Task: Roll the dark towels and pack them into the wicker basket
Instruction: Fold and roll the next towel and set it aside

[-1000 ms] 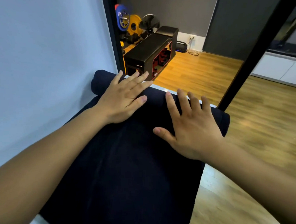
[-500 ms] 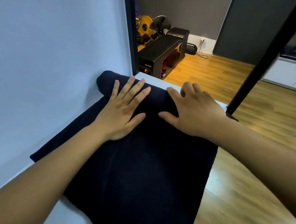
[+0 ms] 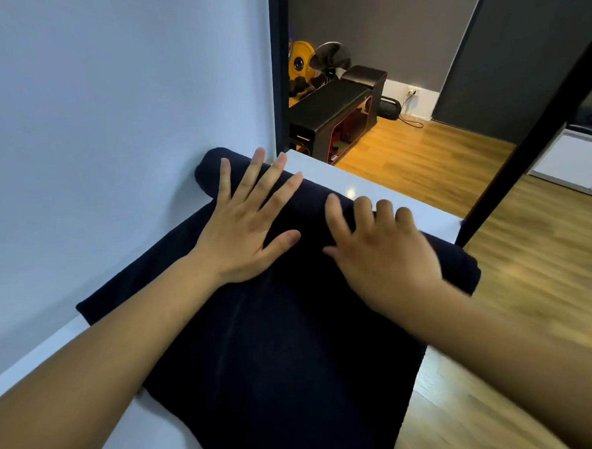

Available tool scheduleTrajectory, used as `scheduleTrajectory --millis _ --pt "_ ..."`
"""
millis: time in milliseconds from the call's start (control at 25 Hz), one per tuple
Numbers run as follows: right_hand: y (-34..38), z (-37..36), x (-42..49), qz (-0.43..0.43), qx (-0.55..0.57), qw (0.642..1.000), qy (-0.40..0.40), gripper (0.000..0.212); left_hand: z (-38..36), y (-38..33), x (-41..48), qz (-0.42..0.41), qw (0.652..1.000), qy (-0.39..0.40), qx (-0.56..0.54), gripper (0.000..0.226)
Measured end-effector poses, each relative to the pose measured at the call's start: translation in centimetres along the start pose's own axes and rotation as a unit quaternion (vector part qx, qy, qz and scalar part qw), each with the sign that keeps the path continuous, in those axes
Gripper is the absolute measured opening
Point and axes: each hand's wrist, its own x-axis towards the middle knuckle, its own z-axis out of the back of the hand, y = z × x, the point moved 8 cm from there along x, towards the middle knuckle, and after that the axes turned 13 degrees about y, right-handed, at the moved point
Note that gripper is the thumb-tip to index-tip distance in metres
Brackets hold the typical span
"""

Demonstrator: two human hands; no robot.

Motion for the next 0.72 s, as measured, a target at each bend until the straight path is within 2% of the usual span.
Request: scheduleTrajectory --millis 40,120,160,200,240,280,360,480,600,680,720 --pt "-2.0 0.4 1.3 0.010 0.069 0.997 0.026 0.062 -0.2 0.0 0.2 -0.001 1.000 0.012 0.001 0.072" --pt "-4.8 -0.1 3.8 0.032 0.260 0.955 0.142 0.058 -0.6 -0.2 0.3 -0.001 1.000 0.025 0.006 0.070" --pt "-5.2 -0.3 4.4 0.026 0.278 0.947 0.158 0.057 -0.6 -0.3 0.3 -0.002 1.000 0.023 0.007 0.070" --pt "-4.8 -0.2 4.3 0.010 0.223 0.965 0.138 0.057 -0.5 -0.3 0.2 -0.003 1.000 0.016 0.006 0.070" --pt "-3.7 0.0 3.4 -0.012 0.133 0.989 0.068 0.059 -0.2 -0.2 0.0 -0.002 1.000 0.004 0.005 0.070" --pt "-1.7 0.0 1.8 -0.020 0.054 0.998 0.025 0.064 0.2 -0.2 -0.1 -0.003 1.000 -0.010 0.005 0.070" --pt "2.0 -0.4 -1.7 -0.004 0.002 1.000 -0.016 0.073 1.0 -0.3 -0.3 -0.005 0.999 -0.039 0.005 0.069" --pt "4.6 -0.4 -5.6 0.042 0.111 0.990 -0.074 0.071 1.7 -0.5 -1.0 -0.013 0.998 -0.054 -0.008 0.062" --pt "5.3 1.8 -7.5 0.089 0.120 0.982 -0.114 0.067 1.5 0.1 -3.5 -0.033 0.998 -0.046 -0.036 0.057" --pt "3.1 3.9 -6.4 0.087 0.150 0.980 -0.093 0.073 1.3 0.6 -5.3 -0.044 0.997 -0.033 -0.062 0.056" --pt "1.9 4.5 -5.3 0.076 0.175 0.980 -0.058 0.077 1.2 0.7 -6.0 -0.046 0.996 -0.025 -0.070 0.056"
